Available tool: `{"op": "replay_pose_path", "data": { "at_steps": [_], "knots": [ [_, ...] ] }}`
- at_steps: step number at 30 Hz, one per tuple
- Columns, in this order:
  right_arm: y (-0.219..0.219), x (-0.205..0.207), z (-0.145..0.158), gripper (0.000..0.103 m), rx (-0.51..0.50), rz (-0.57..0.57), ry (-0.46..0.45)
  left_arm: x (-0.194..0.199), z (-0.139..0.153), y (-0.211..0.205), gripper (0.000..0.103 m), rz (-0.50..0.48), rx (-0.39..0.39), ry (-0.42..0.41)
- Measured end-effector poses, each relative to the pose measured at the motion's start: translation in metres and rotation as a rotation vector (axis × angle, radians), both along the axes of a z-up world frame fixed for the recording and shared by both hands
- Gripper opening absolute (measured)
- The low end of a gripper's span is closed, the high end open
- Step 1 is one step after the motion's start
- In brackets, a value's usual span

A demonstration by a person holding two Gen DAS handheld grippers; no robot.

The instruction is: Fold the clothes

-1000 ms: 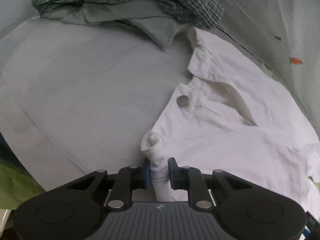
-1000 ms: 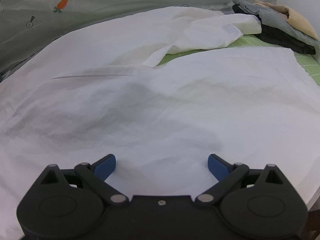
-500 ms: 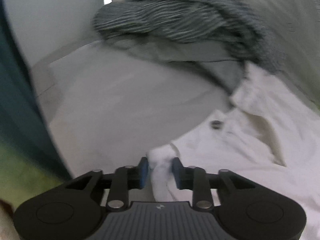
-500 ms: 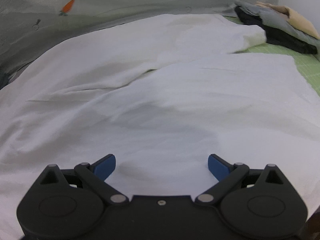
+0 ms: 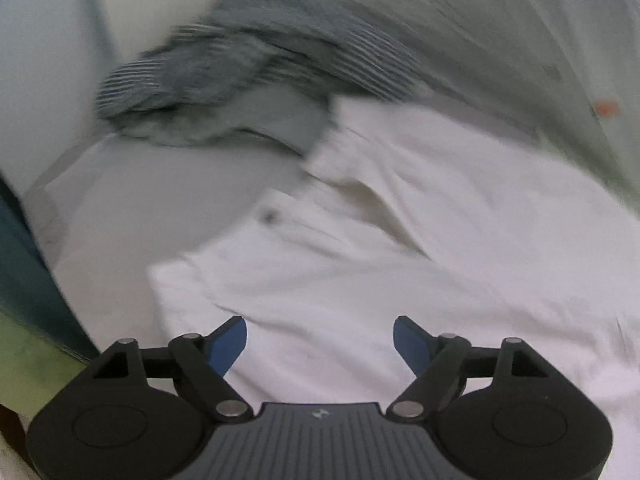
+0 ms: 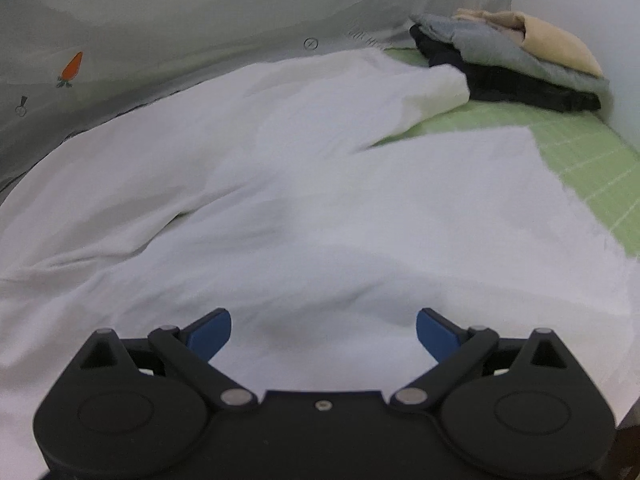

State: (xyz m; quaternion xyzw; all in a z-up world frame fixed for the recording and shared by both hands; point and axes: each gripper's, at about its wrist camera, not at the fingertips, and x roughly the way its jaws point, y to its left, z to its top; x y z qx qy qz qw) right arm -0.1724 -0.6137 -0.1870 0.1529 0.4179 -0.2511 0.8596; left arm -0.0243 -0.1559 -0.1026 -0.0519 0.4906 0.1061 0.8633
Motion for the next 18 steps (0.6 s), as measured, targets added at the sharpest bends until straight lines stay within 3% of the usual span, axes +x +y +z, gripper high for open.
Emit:
{"op": "replay_pose_path", "data": {
  "at_steps": [6, 12, 18],
  "knots": [
    [-0.061, 0.003, 0.006, 0.101, -0.010, -0.026, -0.005, 0.008, -0.002, -0.094, 0.081, -0.147, 0.005, 0.039],
    [-0.144, 0.017, -0.001, 0.101, 0.074, -0.186, -0.068, 0.021, -0.002, -0.171, 0.082, -0.273, 0.079, 0.022],
    [-0.217, 0.055, -0.006, 0.097, 0.071, -0.302, -0.157, 0.061, -0.018, -0.202, 0.082, -0.267, 0.116, 0.071]
  ]
}}
